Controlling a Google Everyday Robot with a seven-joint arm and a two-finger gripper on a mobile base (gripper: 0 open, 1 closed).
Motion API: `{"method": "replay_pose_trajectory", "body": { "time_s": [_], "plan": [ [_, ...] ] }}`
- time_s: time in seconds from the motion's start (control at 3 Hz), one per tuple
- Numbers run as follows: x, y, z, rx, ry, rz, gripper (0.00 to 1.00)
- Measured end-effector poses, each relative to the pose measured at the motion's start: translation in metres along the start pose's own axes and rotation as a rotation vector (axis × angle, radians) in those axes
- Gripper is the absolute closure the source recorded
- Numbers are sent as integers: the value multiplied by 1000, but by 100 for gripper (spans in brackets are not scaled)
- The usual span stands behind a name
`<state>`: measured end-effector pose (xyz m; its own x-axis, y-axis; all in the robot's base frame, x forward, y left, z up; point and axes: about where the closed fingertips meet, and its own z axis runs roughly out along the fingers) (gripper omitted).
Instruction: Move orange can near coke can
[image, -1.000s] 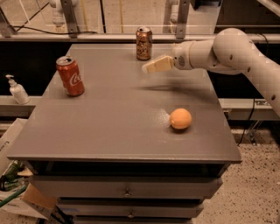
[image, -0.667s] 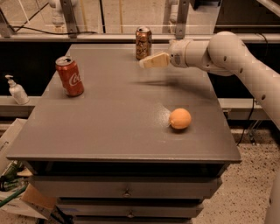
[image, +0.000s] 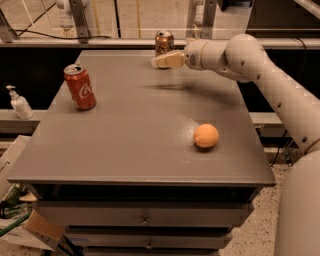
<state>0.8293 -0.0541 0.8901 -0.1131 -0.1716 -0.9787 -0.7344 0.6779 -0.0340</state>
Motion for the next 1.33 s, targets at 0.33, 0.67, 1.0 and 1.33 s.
{"method": "replay_pose_trajectory", "body": {
  "time_s": [0.33,0.67,1.0,1.33],
  "plan": [
    [-6,3,22,-10,-12,1,0],
    [-10,8,41,-22,-14,8,0],
    [-10,12,50,-36,-32,5,18],
    [-5,13,54,-36,-42,9,41]
  ]
}}
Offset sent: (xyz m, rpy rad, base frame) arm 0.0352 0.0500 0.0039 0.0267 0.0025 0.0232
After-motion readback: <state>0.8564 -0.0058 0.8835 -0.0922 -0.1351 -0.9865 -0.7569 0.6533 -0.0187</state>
